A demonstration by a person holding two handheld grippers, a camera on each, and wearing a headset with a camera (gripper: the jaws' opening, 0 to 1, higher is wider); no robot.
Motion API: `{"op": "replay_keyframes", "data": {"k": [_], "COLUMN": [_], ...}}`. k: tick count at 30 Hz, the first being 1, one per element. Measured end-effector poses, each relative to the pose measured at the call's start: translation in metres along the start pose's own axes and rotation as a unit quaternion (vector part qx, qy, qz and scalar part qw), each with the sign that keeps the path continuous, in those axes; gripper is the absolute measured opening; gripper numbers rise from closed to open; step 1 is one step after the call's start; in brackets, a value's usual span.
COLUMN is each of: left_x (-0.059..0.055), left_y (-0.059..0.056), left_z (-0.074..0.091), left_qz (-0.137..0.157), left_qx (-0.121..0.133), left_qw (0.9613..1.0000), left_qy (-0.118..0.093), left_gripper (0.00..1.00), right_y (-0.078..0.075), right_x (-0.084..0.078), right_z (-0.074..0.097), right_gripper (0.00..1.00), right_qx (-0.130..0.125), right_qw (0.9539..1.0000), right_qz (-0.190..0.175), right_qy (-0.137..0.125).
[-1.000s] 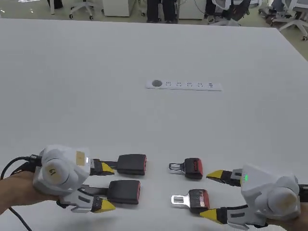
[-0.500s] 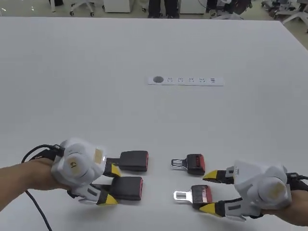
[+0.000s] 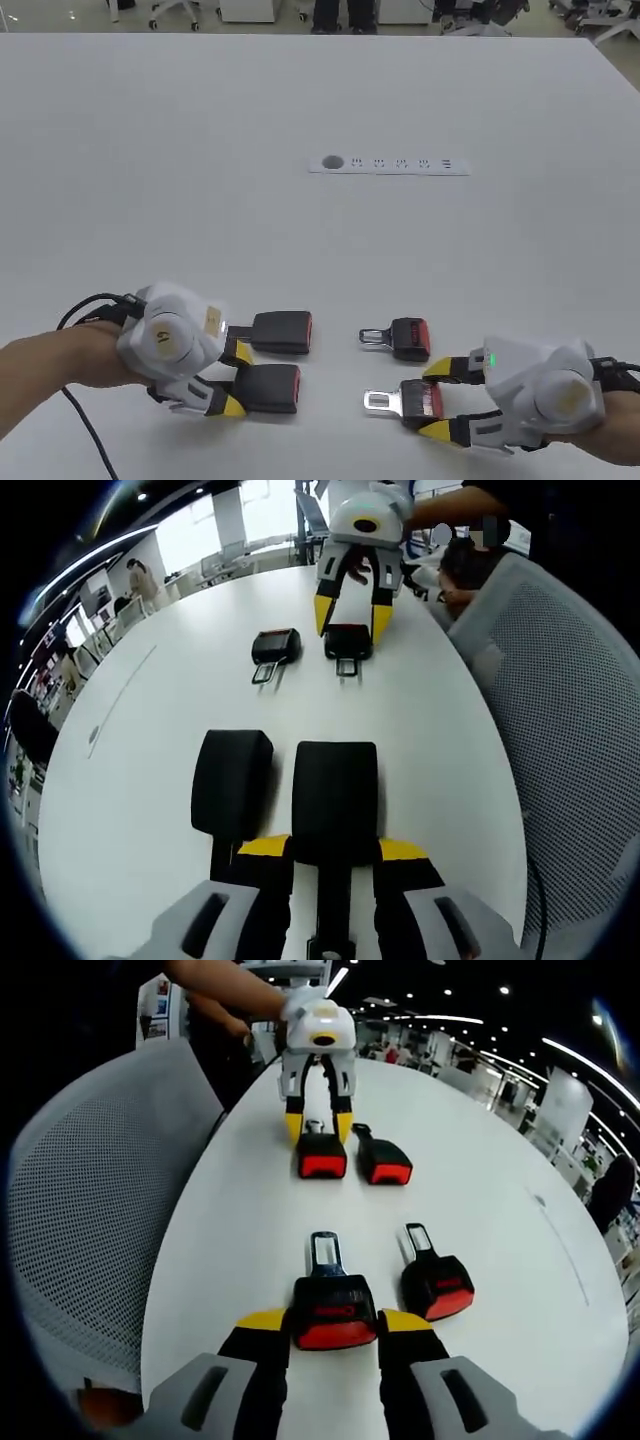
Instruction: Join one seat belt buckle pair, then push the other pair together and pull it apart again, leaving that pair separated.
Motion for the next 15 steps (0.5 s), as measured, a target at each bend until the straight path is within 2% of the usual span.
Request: {"op": "replay_keyframes", "data": {"k": [15], "left_x": [-0.0009], "left_y": [-0.0006], "left_z": [-0.0015], "left_qz": [0.018], "left_qx": [-0.009], "left_qw": [0.9998], "left_qy": [0.0], "left_gripper": [0.32], "right_y": [-0.0022], "right_x": [0.0022], "right_z": [0.0], "right_gripper": [0.3], "right_qx": [0.002], "right_qw": [0.9999], "right_qz": [0.011], "right_qy": [0.008]}}
Point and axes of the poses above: the centre of the closed fingertips' face, and the gripper's own axes: z roughly backward along the fingers, y roughly to its left, x roughly out of its top, the point moved 1 cm from there along z, roughly backward along the fingers, and after that the axes turned 5 degrees about -y, right-handed, at the moved point
